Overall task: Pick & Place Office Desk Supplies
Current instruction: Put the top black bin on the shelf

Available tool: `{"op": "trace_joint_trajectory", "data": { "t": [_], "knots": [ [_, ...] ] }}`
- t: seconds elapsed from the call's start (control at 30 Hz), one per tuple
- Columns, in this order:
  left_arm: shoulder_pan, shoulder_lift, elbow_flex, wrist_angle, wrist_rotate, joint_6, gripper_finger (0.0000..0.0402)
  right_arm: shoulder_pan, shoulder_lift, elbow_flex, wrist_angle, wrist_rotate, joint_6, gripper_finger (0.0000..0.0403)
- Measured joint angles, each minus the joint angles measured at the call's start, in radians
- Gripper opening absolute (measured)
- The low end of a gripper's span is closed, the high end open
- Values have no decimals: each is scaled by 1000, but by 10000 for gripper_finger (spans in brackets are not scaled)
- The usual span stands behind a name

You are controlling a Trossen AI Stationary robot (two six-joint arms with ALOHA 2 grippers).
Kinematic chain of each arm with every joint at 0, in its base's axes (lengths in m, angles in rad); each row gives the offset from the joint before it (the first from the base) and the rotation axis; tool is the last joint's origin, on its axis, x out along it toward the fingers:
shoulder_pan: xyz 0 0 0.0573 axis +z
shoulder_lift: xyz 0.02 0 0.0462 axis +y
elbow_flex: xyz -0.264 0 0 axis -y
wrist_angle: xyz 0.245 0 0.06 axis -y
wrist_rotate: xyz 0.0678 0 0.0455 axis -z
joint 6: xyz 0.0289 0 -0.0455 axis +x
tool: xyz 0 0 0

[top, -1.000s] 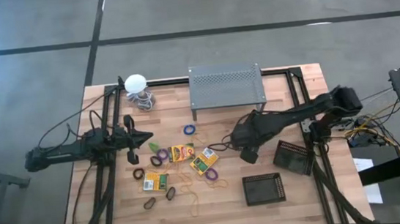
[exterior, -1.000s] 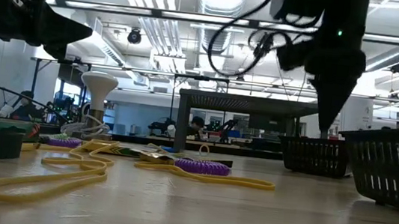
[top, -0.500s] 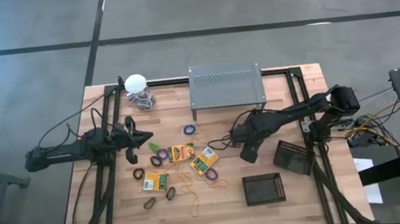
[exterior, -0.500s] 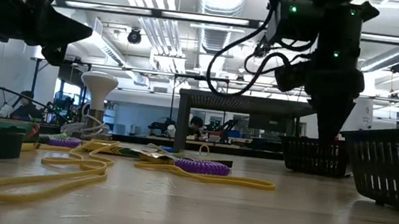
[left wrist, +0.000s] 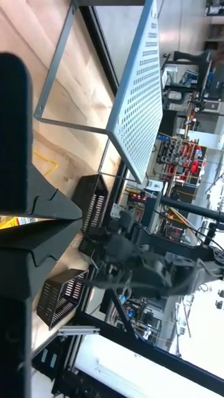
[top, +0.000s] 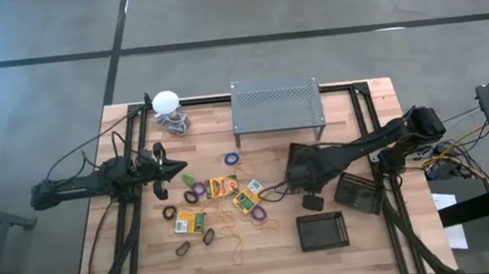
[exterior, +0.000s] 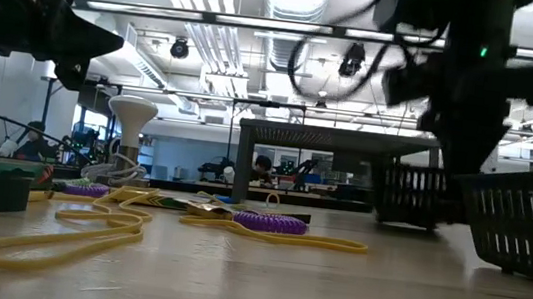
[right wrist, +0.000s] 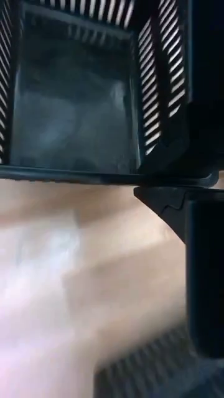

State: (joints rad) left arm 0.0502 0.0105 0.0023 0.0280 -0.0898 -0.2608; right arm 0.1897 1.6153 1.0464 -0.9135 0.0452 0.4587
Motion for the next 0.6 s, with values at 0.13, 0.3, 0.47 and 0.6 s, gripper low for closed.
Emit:
{"op": "trace_joint_trajectory", "data": {
  "t": [0.13, 0.3, 0.47, 0.6],
  "knots": [
    [0, 0, 0, 0, 0, -29, 19, 31, -74, 59, -3, -9, -27, 10],
    [0, 0, 0, 0, 0, -29, 19, 41, -162, 155, -1, -56, -120, 10],
    [0, 0, 0, 0, 0, -29, 19, 42, -234, 264, -3, -74, -306, 9],
    [0, 0, 0, 0, 0, -29, 19, -25, -283, 367, -40, -54, -471, 9]
  ]
}}
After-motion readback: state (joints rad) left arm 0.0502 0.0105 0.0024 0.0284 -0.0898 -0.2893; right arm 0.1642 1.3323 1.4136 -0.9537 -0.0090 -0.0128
